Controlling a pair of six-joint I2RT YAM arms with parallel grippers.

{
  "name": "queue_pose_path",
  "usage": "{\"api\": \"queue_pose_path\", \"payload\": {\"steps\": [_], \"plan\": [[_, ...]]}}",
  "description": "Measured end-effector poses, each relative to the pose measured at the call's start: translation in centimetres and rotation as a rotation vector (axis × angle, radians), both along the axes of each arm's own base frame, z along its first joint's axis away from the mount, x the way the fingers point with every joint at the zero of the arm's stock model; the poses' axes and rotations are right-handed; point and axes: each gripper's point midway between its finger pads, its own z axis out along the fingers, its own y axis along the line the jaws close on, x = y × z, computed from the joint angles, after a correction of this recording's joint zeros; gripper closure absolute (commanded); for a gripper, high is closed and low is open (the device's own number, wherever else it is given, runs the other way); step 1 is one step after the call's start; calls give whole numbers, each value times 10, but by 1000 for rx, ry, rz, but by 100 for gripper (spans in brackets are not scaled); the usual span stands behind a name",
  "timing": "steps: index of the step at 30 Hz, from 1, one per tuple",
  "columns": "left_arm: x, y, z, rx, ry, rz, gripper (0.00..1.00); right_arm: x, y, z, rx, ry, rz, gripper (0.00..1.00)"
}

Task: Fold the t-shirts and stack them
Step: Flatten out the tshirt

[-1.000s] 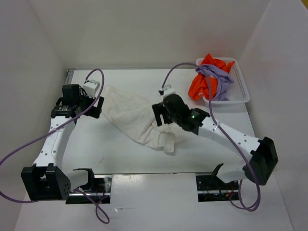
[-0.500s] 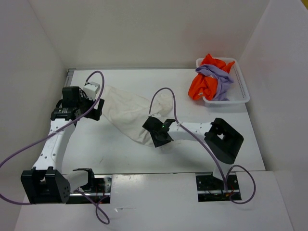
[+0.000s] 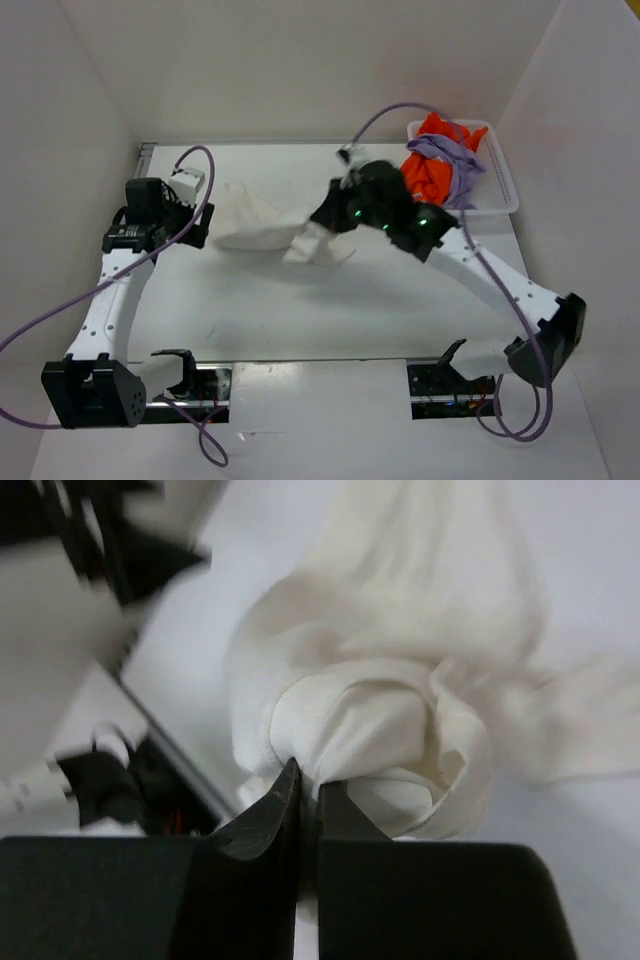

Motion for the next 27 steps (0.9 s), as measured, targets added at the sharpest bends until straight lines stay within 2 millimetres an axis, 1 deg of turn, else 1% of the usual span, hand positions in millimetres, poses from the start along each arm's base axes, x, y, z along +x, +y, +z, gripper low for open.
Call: {"api": "queue_pose_path", "payload": {"steps": [1, 2, 3, 4, 5, 6, 7, 9, 10, 11, 12, 13, 14, 17, 18, 20, 21, 23, 25, 27], "plan": [[1, 0, 2, 1, -5, 0, 0, 21, -19, 27, 59, -39, -57, 91], [4, 0, 5, 2, -13, 0, 0, 45, -41, 41, 79, -69, -138, 73], [6, 1, 8, 4, -19, -2, 0, 69, -66, 48, 80, -91, -227, 38], [10, 1, 12, 6, -29, -4, 0, 90, -89, 48, 65, -102, -310, 22], [15, 1, 16, 12, -41, -9, 0, 107, -106, 40, 34, -92, -370, 17], [21, 0, 19, 18, -51, -19, 0, 121, -119, 29, -4, -76, -421, 13], [27, 0, 23, 23, -64, -24, 0, 136, -131, 15, -51, -60, -470, 4], [36, -3, 26, 28, -79, -38, 0, 156, -143, -26, -153, 2, -527, 3], [39, -6, 26, 34, -83, -50, 0, 159, -146, -47, -206, 39, -541, 3], [41, -9, 25, 40, -84, -68, 0, 158, -150, -65, -252, 76, -546, 3], [41, -13, 25, 44, -84, -82, 0, 156, -151, -74, -277, 97, -546, 3], [42, -16, 25, 50, -84, -96, 0, 155, -153, -76, -292, 104, -547, 4], [42, -19, 25, 61, -86, -115, 0, 154, -153, -75, -294, 99, -550, 6], [39, -31, 21, 104, -77, -186, 0, 151, -152, -62, -282, 67, -566, 12], [36, -36, 16, 123, -68, -210, 0, 149, -152, -59, -278, 61, -577, 16], [28, -43, -3, 167, -28, -252, 0, 146, -157, -59, -276, 61, -612, 20], [22, -46, -17, 183, 10, -271, 0, 143, -159, -62, -280, 70, -630, 21], [11, -44, -47, 208, 95, -281, 0, 138, -167, -76, -302, 95, -673, 21], [3, -40, -72, 206, 175, -263, 0, 132, -176, -94, -338, 125, -711, 23], [-2, -39, -87, 186, 225, -231, 0, 131, -180, -106, -364, 146, -736, 23]]}}
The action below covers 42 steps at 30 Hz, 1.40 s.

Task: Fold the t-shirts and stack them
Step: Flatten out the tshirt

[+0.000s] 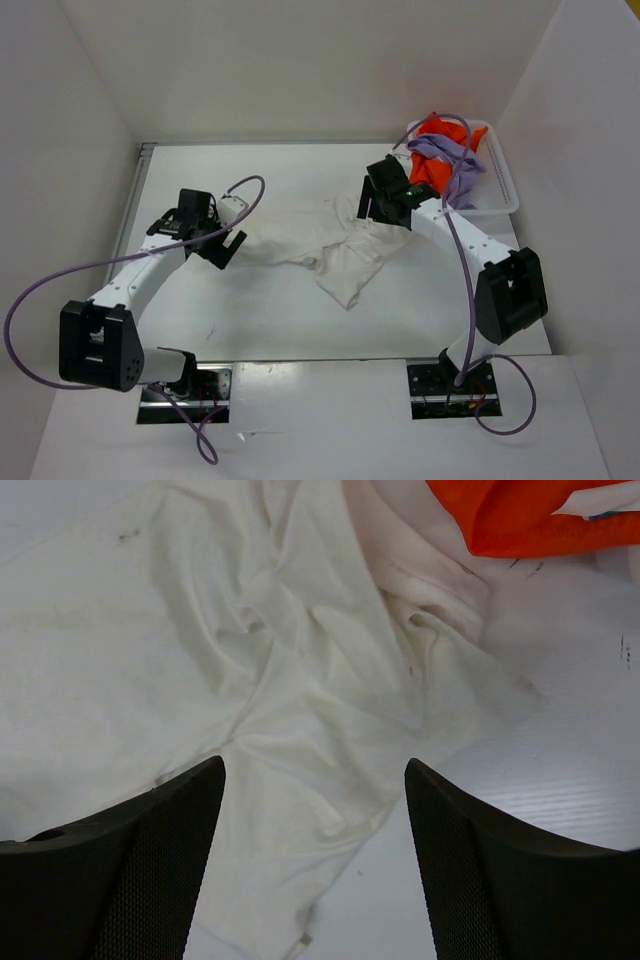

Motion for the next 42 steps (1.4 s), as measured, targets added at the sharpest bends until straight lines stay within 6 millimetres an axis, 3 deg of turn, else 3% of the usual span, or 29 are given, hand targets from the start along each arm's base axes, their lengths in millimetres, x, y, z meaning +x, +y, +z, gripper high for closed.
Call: {"api": "queue_pose_path", "payload": {"steps": [7, 14, 17, 18, 20, 22, 24, 26, 30, 33, 36, 38, 42], "plan": [[17, -2, -26, -76, 34, 139, 0, 5, -5, -36, -44, 58, -54, 23], [35, -8, -64, -74, 106, 124, 9, 9, -6, -42, -44, 51, -85, 23], [37, -16, -82, -46, 145, 85, 19, 10, -8, -44, -51, 50, -101, 21], [38, -19, -87, -36, 164, 77, 38, 11, -9, -45, -55, 53, -104, 21], [57, -25, -87, -33, 165, 69, 61, 11, -10, -52, -65, 66, -113, 21], [77, -34, -89, -66, 176, 57, 77, 12, -12, -62, -77, 87, -122, 21], [90, -38, -88, -123, 172, 52, 84, 11, -13, -73, -89, 114, -128, 21], [90, -35, -88, -175, 171, 66, 94, 9, -16, -79, -98, 131, -139, 21], [74, -22, -84, -206, 195, 98, 100, 9, -27, -74, -75, 116, -193, 26], [69, -18, -74, -210, 207, 109, 100, -3, -46, -67, -37, 97, -273, 33], [75, -21, -56, -221, 196, 101, 100, -12, -61, -54, 6, 51, -364, 41], [82, -23, -43, -227, 169, 92, 100, -14, -65, -48, 29, 25, -411, 41], [88, -26, -26, -225, 128, 85, 99, -9, -68, -59, 40, 21, -469, 42]]}}
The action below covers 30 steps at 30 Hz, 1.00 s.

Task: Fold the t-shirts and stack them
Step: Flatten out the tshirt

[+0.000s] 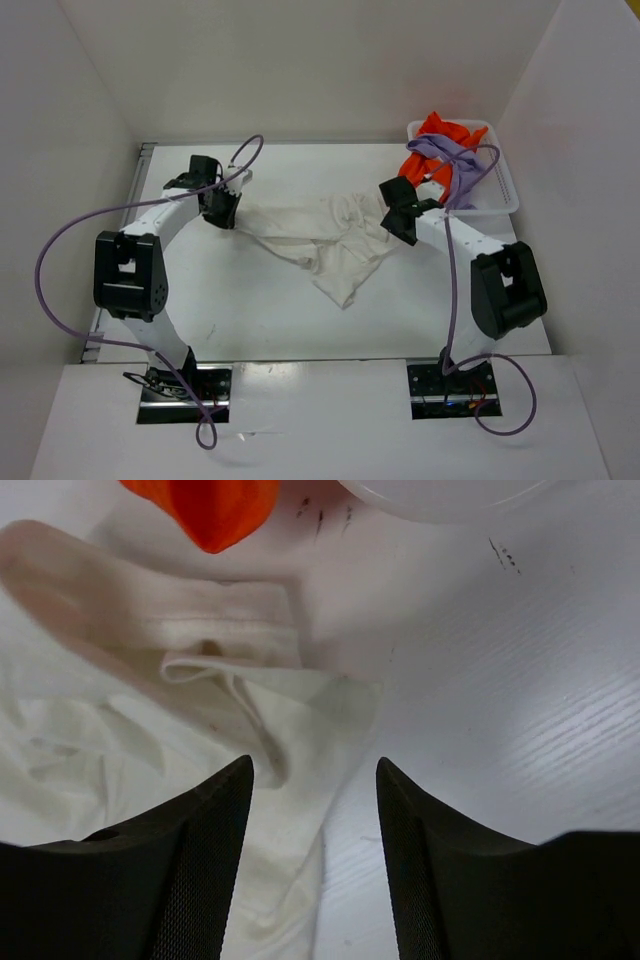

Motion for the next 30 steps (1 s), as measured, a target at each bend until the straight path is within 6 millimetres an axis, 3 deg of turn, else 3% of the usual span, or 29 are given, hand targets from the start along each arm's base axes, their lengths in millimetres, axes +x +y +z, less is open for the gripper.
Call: {"api": "queue_pose_path", "payload": {"steps": [3, 5, 8, 13, 16, 19, 20, 22, 23, 24, 28, 30], "plan": [[-4, -1, 2, 11, 2, -2, 99, 2, -5, -23, -33, 39, -37, 42], [-7, -3, 2, 16, 5, -7, 99, 2, -9, -33, -51, 58, -58, 35], [-12, -5, 1, 24, 14, -13, 99, 6, -15, -33, -58, 41, -88, 20], [-17, -5, -4, 34, 27, -14, 96, 19, -17, -37, -50, 13, -95, 18], [-20, -4, -6, 38, 36, -13, 96, 23, -15, -49, -48, 22, -81, 23], [-22, -3, -8, 44, 42, -10, 96, 26, -12, -59, -32, 38, -71, 36], [-23, -2, -8, 45, 42, -9, 96, 27, -11, -60, -25, 35, -69, 51], [-23, -2, -8, 50, 40, -7, 96, 30, -11, -61, -10, 24, -69, 71], [-24, -1, -7, 52, 40, -5, 96, 33, -11, -60, 1, 15, -72, 89], [-24, -1, -7, 54, 39, -4, 96, 34, -12, -60, 6, 13, -72, 96], [-24, 2, -4, 64, 33, 3, 98, 33, -13, -55, 11, 9, -71, 100], [-25, 4, -1, 76, 27, 12, 99, 32, -13, -43, 9, -5, -60, 100]]}}
